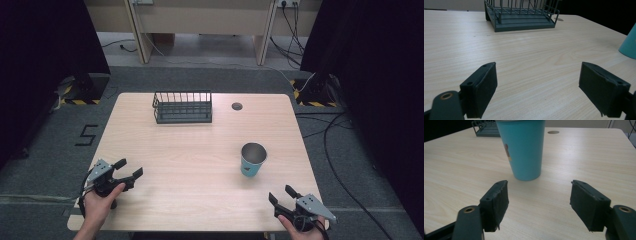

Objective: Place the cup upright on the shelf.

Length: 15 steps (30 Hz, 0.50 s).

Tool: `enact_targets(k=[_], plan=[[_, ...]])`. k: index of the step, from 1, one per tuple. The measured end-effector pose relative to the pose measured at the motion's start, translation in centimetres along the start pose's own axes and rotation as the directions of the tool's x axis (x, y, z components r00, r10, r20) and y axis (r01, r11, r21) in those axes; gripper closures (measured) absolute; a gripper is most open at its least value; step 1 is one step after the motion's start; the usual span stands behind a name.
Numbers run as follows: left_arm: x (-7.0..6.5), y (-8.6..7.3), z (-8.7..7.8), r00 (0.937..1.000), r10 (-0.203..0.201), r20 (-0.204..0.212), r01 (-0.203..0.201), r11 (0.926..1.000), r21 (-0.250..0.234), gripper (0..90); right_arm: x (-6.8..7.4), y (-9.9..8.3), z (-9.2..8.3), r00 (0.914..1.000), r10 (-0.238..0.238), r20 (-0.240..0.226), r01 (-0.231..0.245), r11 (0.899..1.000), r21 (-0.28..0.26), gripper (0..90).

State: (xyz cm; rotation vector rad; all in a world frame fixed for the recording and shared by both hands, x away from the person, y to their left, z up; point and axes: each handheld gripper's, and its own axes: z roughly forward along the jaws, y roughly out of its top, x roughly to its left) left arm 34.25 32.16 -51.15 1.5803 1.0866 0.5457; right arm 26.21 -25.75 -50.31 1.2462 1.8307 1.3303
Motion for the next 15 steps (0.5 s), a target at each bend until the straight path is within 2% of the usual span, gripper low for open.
enact_targets(k=[2,6,15], plan=[[-0.1,0.1,0.0,0.9998,0.020,-0.008,-0.020,0.9998,0.003,14.9,0.2,0.0,-0.2,1.0000,0.000,0.000,0.000,1.000,-0.003,23.5],[-0.3,0.1,0.1,0.9996,0.026,-0.007,-0.026,0.9997,0.003,15.0,0.4,0.2,0.0,1.0000,0.002,0.005,-0.002,1.000,-0.027,18.4],[-0.1,0.1,0.0,0.9998,0.015,-0.012,-0.015,0.9999,0.002,15.0,1.3,1.1,2.2,0.9994,-0.033,-0.013,0.033,0.999,-0.023,15.3]])
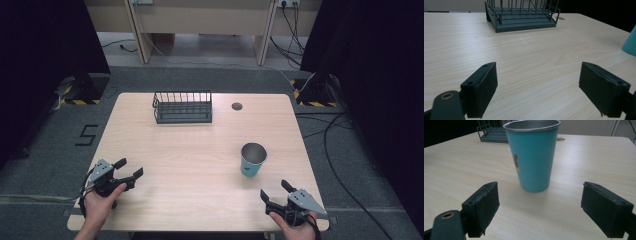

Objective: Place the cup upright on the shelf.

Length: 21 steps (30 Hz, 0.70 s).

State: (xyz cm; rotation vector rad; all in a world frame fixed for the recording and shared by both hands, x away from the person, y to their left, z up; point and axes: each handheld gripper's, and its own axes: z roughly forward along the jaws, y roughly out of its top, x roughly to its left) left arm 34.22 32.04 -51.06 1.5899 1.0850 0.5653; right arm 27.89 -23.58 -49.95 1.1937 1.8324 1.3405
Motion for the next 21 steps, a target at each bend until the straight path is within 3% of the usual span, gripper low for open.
enact_targets(k=[21], plan=[[-0.1,0.0,0.1,0.9999,-0.004,0.017,0.004,1.0000,-0.001,15.4,-0.2,1.3,3.8,0.9994,0.028,-0.019,-0.028,1.000,-0.008,15.4]])
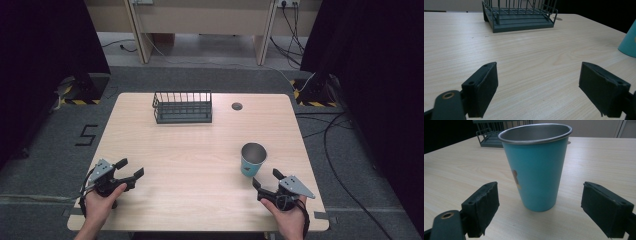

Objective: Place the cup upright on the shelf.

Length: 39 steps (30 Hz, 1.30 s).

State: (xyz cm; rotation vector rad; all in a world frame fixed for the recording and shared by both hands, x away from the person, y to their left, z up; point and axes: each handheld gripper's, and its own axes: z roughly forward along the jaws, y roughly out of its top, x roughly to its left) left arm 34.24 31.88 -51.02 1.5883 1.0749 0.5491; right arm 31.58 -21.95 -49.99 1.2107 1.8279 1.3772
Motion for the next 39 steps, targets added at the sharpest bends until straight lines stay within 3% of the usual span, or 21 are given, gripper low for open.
enact_targets(k=[16,39], plan=[[-0.1,0.0,0.0,1.0000,0.004,0.007,-0.004,1.0000,-0.001,15.5,0.0,0.8,1.8,1.0000,-0.001,0.005,0.001,1.000,-0.019,20.0],[-0.1,0.1,0.1,0.9999,0.004,0.016,-0.004,1.0000,-0.002,15.6,0.4,1.5,5.1,0.9999,-0.010,0.012,0.011,1.000,-0.019,15.5]])
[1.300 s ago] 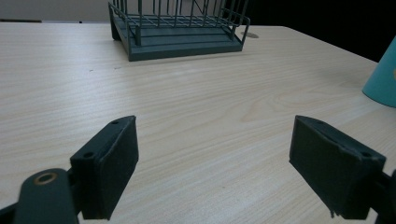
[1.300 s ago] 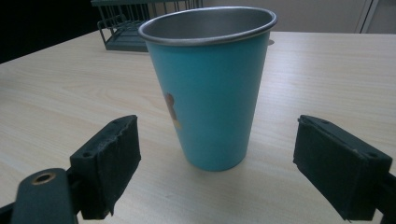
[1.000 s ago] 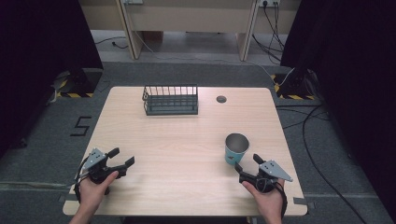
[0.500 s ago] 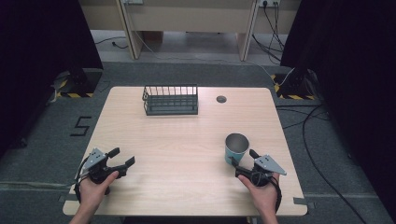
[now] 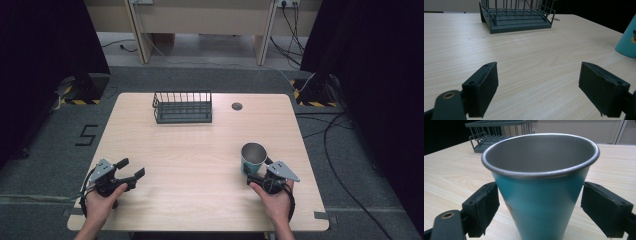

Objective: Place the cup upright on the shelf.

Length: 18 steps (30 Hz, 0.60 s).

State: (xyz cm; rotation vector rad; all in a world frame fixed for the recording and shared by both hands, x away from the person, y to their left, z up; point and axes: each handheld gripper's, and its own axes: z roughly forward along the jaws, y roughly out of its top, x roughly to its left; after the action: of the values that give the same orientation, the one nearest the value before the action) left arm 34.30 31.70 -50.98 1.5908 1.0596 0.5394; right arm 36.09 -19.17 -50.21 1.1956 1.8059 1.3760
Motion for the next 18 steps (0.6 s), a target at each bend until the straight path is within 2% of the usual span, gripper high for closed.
enact_targets(k=[18], plan=[[0.1,0.0,0.0,1.0000,-0.003,0.004,0.003,1.0000,0.002,15.6,0.5,0.7,3.1,0.9999,-0.005,0.014,0.005,1.000,0.014,13.9]])
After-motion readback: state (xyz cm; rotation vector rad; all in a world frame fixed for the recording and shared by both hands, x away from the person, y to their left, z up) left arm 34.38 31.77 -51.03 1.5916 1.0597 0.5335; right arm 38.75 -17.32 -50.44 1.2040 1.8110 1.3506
